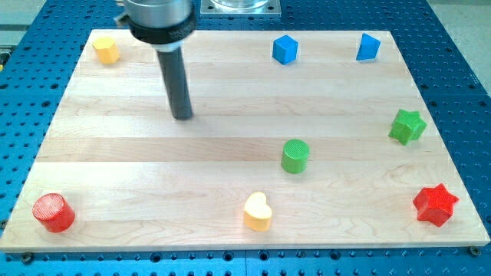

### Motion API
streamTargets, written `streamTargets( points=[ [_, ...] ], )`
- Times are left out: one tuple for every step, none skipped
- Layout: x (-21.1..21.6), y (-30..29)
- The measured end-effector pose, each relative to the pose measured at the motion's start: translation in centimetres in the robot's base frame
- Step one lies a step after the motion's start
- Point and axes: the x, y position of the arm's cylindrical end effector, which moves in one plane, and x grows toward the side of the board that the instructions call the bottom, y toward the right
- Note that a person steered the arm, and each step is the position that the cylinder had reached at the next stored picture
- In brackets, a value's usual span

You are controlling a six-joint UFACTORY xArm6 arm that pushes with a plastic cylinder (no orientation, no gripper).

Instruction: Move the green circle towards the red star

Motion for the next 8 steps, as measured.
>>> streamTargets(
  points=[
    [0.9,3.0],
    [1.9,6.0],
    [4.8,8.4],
    [6.2,8.5],
    [6.5,11.2],
    [8.9,15.4],
    [10.9,19.1],
    [11.3,19.5]
  ],
)
